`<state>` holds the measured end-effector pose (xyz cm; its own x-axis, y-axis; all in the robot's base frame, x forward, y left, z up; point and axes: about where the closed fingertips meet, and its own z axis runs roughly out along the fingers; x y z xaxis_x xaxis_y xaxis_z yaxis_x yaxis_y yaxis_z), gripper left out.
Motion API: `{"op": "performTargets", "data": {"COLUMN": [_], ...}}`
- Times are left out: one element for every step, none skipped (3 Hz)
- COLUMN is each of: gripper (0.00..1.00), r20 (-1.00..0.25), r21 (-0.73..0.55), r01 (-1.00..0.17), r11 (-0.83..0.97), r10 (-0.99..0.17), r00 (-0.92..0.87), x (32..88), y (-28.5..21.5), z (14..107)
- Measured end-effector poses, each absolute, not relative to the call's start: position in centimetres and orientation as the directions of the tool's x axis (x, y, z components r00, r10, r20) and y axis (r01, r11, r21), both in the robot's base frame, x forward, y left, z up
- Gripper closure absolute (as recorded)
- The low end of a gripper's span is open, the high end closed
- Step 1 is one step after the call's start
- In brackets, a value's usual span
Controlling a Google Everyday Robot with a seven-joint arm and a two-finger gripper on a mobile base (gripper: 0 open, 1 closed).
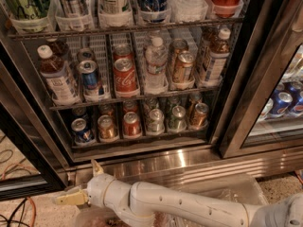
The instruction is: Pick pepsi can from bottom shelf of fridge
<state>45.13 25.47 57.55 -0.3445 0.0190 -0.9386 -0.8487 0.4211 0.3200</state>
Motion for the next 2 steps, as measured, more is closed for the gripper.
{"op": "performTargets", "data": {"gripper": [0.00, 0.00], "r20": [-0.934, -0.944], "r21": [0.338, 0.312], "r01": [-0.851, -0.840], "r11": [0.403, 0.443], "r10": [0.032, 0.046], "r00": [-0.356, -0.326], "x": [45.5, 46.7], "y": [26.1, 25.7], "z": [56.9, 56.3]}}
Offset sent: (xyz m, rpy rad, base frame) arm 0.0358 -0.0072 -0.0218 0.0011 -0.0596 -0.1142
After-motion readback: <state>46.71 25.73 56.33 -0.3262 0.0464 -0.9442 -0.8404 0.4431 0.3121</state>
